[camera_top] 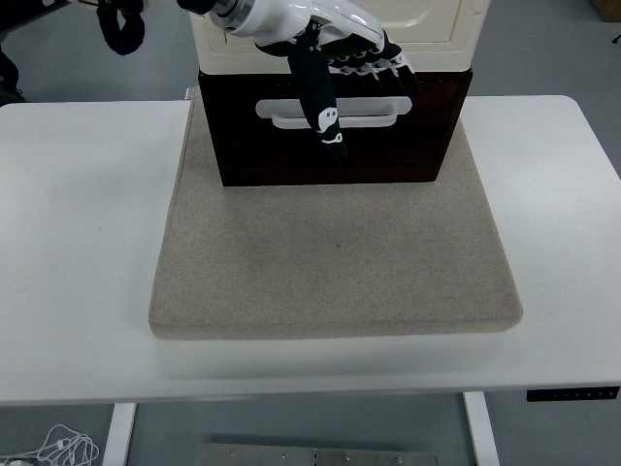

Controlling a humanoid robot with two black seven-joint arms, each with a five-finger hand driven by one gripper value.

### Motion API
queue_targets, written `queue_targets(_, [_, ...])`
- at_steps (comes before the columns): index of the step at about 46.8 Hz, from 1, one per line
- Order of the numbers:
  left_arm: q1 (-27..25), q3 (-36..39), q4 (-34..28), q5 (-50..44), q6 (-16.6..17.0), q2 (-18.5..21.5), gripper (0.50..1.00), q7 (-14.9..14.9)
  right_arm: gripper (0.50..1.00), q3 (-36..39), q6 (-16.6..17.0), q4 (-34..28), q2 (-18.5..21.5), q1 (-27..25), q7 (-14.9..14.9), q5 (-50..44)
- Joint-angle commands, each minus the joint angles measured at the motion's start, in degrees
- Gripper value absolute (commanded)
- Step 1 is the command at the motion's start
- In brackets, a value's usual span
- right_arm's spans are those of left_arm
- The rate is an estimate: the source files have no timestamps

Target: Open the drawer under the combination cabinet

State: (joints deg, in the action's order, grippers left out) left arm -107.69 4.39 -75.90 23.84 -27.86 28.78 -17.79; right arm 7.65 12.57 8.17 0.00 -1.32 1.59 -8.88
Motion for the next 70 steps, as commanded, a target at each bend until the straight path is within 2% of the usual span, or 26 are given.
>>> queue_targets(1, [0.2,0.0,0.2,0.0,0.5,-0.3,1.000,-2.8,0.926,0.0,0.0,0.0,0.0,0.0,0.0,0.0])
queue_targets(12, [1.8,0.1,0.5,-0.1,1.6,-1.0,1.000,-9.3,0.926,0.0,0.0,0.0,0.0,0.0,0.0,0.0])
queue_targets(20, [1.8,0.1,0.8,-0.1,1.9,-1.7,1.000,-11.7,0.926,0.0,0.0,0.0,0.0,0.0,0.0,0.0])
queue_targets(27, [2.0,0.1,1.5,-0.2,5.5,-3.5,1.000,-13.6,0.926,0.0,0.0,0.0,0.0,0.0,0.0,0.0])
queue_targets(45, [4.3,0.2,1.8,-0.5,11.5,-5.0,1.000,-15.8,0.926,0.0,0.0,0.0,0.0,0.0,0.0,0.0])
queue_targets(57, [4.4,2.0,3.7,-0.5,13.2,-6.5,1.000,-16.1,0.926,0.0,0.0,0.0,0.0,0.0,0.0,0.0])
queue_targets(70, [4.7,2.1,6.3,-0.5,13.2,-8.4,1.000,-16.1,0.926,0.0,0.0,0.0,0.0,0.0,0.0,0.0])
